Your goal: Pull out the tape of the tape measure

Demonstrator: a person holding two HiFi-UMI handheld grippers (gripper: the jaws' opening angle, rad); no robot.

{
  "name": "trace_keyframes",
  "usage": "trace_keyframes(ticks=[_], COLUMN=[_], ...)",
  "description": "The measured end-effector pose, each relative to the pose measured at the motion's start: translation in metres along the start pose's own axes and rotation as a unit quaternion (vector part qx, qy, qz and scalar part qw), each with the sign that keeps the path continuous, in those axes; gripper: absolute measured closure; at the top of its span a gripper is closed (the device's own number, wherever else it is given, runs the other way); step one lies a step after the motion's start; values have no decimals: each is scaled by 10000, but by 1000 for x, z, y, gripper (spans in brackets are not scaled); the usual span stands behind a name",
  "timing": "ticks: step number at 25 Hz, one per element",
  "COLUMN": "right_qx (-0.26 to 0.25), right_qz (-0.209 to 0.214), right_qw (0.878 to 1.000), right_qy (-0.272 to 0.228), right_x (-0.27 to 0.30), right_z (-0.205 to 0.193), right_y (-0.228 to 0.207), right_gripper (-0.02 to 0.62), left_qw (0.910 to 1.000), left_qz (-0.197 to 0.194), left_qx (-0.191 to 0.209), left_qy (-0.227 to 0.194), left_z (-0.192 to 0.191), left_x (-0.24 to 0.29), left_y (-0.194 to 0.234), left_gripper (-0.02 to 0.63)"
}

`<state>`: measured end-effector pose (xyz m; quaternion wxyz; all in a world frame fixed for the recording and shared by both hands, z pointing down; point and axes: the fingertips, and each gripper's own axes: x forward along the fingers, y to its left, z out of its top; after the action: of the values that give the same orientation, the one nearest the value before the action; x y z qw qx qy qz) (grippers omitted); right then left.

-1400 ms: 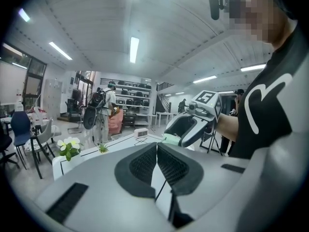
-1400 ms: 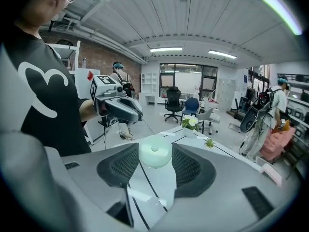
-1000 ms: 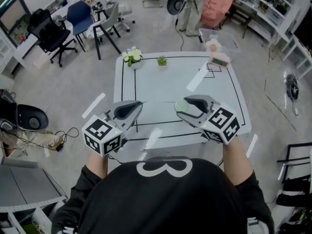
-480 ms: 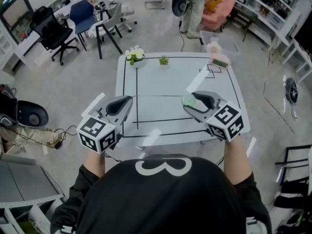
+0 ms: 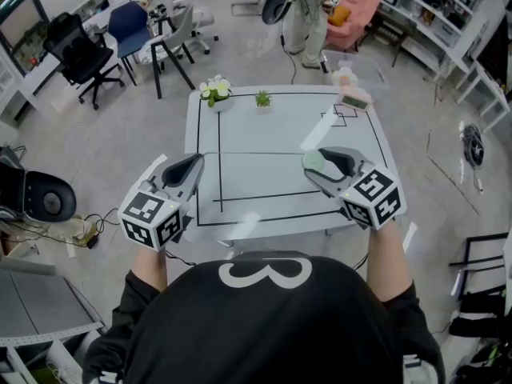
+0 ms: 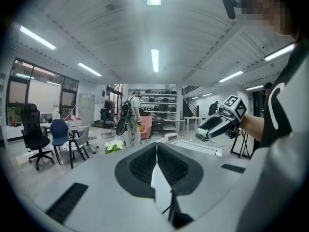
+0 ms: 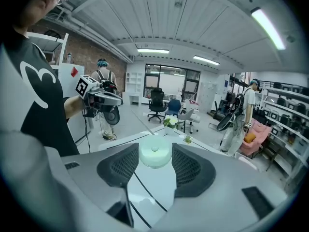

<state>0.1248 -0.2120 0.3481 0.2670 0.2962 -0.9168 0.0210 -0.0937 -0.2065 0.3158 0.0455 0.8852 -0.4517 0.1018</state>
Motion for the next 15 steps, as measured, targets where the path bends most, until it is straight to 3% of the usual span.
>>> trace_keyframes(ticks=[15], right_qx=[250], right_qz=[-256], right_qw=[9994], right_qy=[-18], right_x=[-12], right_z=[-17], right_y=[-22], right_gripper=[373], left_qw=[9983], left_qz=[567], left_qx=[-150], left_qy=[-56], left_z=[-3], left_x=[-11], left_y=[35], left_gripper=[600])
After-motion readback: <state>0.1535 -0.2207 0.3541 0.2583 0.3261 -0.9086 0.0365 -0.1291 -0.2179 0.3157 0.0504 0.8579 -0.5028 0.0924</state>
